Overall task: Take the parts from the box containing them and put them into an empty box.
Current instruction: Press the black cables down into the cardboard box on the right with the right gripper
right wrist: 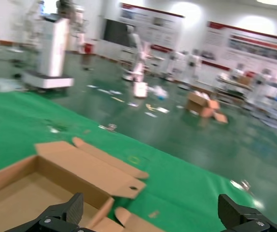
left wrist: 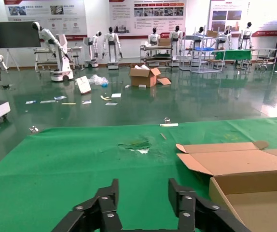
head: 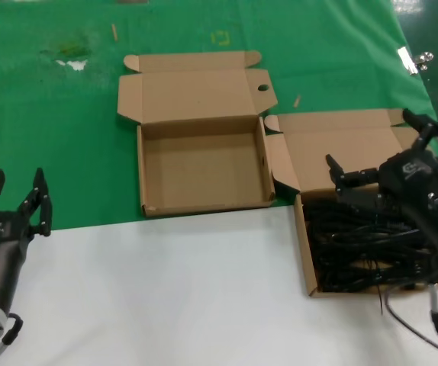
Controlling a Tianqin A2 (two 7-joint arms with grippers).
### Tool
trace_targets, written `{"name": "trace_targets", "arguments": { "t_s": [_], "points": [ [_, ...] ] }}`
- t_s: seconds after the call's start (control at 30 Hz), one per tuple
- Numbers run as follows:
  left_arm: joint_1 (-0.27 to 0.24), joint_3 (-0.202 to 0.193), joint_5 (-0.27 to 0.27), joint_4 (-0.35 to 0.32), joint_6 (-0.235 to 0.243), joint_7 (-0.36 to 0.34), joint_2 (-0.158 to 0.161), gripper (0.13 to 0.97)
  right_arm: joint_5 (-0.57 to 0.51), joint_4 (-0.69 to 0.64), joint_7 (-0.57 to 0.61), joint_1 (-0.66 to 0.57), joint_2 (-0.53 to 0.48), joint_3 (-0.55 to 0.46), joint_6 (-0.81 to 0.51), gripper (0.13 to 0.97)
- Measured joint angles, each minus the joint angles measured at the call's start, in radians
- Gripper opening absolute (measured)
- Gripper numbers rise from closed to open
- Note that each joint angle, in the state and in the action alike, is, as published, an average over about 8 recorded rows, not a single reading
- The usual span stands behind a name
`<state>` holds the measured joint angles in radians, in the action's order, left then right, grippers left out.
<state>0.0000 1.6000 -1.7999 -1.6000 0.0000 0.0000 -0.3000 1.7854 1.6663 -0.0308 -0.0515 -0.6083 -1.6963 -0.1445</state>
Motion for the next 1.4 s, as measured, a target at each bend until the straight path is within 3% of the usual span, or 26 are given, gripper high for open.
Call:
{"name": "trace_targets", "arguments": {
  "t_s": [0.3,0.6,0.97,1.4],
  "points": [
    [0.0,0.0,0.0,0.0,0.0,-0.001,0.0,0.315,0.006,0.039,0.064,-0.038,-0.181,0.007,-0.244,0.966],
    [0.0,0.0,0.0,0.0,0.0,0.0,0.0,0.195,0.036,0.056,0.239,-0.071,-0.338,0.022,-0.517,0.966],
    [0.0,0.0,0.0,0.0,0.0,0.0,0.0,0.143,0.003,-0.019,0.34,-0.195,-0.473,-0.037,-0.786,0.966],
    [0.0,0.0,0.0,0.0,0.0,0.0,0.0,0.14,-0.101,-0.173,0.329,-0.314,-0.519,-0.124,-0.935,0.966]
  ]
}}
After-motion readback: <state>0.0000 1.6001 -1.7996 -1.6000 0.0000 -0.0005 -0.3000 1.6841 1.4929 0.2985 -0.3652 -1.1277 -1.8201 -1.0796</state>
